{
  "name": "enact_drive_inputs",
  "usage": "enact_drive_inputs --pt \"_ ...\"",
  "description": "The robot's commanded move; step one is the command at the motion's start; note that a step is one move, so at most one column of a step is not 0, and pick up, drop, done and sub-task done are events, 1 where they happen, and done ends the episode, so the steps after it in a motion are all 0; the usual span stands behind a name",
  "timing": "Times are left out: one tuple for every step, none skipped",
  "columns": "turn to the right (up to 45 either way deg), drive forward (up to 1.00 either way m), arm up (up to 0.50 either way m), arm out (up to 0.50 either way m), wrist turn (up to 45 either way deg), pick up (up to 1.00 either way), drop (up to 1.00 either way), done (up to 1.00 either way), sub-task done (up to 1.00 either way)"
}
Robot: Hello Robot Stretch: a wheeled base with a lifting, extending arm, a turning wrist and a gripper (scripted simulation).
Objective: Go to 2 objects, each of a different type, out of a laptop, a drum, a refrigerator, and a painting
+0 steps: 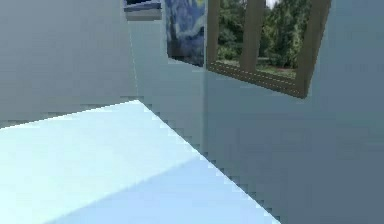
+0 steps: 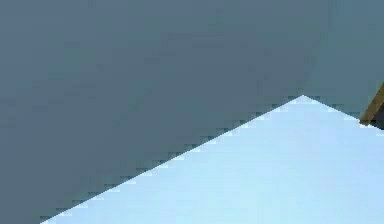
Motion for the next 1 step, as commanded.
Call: enact_drive_inputs --pt "0.0 1.0 0.0 0.0 0.0 0.0 0.0 0.0 0.0"
